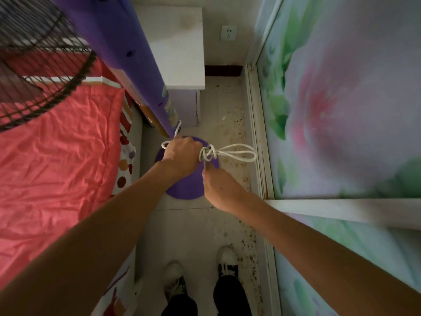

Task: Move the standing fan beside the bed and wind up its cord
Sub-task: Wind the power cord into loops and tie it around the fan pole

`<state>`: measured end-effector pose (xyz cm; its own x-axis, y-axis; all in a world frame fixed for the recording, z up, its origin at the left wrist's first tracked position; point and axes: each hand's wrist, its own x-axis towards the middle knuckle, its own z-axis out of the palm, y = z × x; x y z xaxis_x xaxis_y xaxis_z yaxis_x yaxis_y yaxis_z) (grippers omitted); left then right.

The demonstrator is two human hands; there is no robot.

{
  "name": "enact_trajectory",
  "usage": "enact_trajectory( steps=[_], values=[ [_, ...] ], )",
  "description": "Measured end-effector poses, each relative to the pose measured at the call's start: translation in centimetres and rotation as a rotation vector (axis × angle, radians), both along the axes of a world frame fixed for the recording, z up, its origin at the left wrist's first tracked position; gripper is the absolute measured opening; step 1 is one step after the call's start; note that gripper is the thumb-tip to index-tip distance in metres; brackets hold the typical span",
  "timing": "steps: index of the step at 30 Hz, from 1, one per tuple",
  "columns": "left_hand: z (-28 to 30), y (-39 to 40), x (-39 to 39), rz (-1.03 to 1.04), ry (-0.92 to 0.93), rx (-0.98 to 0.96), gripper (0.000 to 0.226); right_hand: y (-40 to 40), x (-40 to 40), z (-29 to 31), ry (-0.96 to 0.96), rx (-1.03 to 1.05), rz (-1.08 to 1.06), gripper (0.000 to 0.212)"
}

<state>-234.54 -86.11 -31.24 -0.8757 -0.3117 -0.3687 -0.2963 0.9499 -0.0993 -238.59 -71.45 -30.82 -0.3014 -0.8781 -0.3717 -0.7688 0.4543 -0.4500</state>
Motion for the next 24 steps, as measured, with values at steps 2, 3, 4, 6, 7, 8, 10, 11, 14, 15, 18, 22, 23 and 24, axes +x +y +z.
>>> enact_trajectory(
  steps=[2, 3, 4, 6, 7, 8, 10, 11, 14, 15, 18, 22, 23, 24],
  values=[
    [0.0, 0.5, -0.5, -0.051, -0.138, -0.073, 0.008, -0.2, -1.1, 2.0, 0.063, 0.029, 0.087, 0.014],
    [-0.1, 0.8, -0.7, -0.075, -0.181, -0.096, 0.012, -0.5, -1.9, 3.0, 0.13, 0.026, 0.16, 0.014],
    [-0.1, 1.1, -0.9, -0.104, -0.217, -0.112, 0.016, -1.1, -3.0, 4.0, 0.223, 0.015, 0.27, 0.015],
    [0.1, 1.0, -0.8, -0.235, -0.225, -0.104, 0.015, -2.3, -6.0, 5.1, 0.263, -0.082, 0.359, 0.015],
    [0.2, 0.5, -0.5, -0.312, -0.198, -0.089, 0.017, -2.9, -7.3, 5.1, 0.224, -0.125, 0.346, 0.015],
    [0.3, 0.0, -0.2, -0.364, -0.162, -0.081, 0.027, -3.0, -8.4, 4.8, 0.132, -0.137, 0.302, 0.015],
    [0.1, -0.9, 0.5, -0.422, -0.109, -0.071, 0.038, -2.7, -9.0, 3.4, -0.256, -0.102, 0.073, 0.016],
    [-0.2, -1.2, 1.0, -0.425, -0.089, -0.063, 0.034, -2.4, -8.5, 2.4, -0.497, -0.072, -0.088, 0.018],
    [-1.3, -1.3, 2.4, -0.39, -0.054, -0.045, 0.025, -1.5, -5.7, -0.1, -1.055, -0.04, -0.483, 0.031],
    [-1.5, -1.4, 2.8, -0.368, -0.003, -0.017, 0.023, -1.3, -4.9, -0.6, -1.16, -0.028, -0.56, 0.037],
    [-1.4, -1.6, 3.4, -0.307, 0.16, 0.061, 0.017, -1.5, -3.7, -1.1, -1.149, 0.037, -0.539, 0.043],
    [-0.8, -1.0, 3.0, -0.22, 0.343, 0.132, 0.014, -1.3, -4.2, -1.5, -1.576, 0.082, -0.599, 0.044],
    [-0.9, -0.7, 2.9, -0.204, 0.34, 0.113, 0.012, -1.0, -4.4, -1.8, -1.687, 0.092, -0.605, 0.044],
    [-1.2, -0.5, 2.8, -0.199, 0.333, 0.088, 0.011, -0.8, -4.4, -2.1, -1.753, 0.095, -0.596, 0.045]
  ],
)
